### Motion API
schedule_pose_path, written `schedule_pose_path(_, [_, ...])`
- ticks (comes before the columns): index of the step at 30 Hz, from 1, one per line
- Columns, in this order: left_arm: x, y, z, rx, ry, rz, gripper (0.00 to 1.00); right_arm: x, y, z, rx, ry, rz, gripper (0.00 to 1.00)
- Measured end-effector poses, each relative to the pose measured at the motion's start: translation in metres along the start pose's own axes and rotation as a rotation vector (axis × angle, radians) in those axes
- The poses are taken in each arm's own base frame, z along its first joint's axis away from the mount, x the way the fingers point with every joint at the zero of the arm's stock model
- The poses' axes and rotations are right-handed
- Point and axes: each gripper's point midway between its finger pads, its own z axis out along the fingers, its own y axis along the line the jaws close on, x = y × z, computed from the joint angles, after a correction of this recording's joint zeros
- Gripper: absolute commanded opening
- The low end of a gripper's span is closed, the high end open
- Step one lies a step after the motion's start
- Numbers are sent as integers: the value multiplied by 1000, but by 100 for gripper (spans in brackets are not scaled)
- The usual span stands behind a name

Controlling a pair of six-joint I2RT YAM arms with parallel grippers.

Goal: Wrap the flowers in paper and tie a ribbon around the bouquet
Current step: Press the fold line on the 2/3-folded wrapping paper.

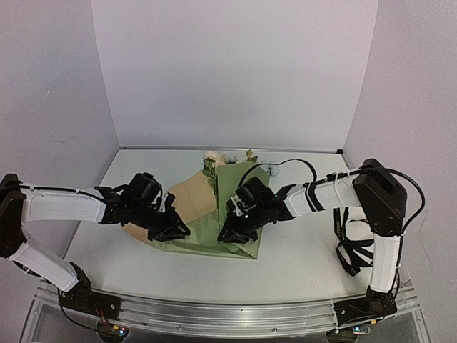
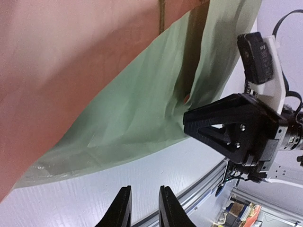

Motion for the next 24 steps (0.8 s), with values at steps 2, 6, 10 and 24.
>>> schedule_pose_path(2, [11, 11, 2, 8, 14, -38, 22, 5, 0, 6, 19, 14, -21, 19])
schedule_pose_path(6, [15, 2, 15, 74, 34, -45, 19, 11, -10, 15, 59, 34, -24, 18])
schedule_pose_path(10, [13, -12, 45, 142, 61, -32, 18, 14, -19, 22, 85, 44, -21, 17])
schedule_pose_path(24, [28, -6, 94, 174, 121, -55, 14, 12, -15, 28, 68, 34, -16, 15])
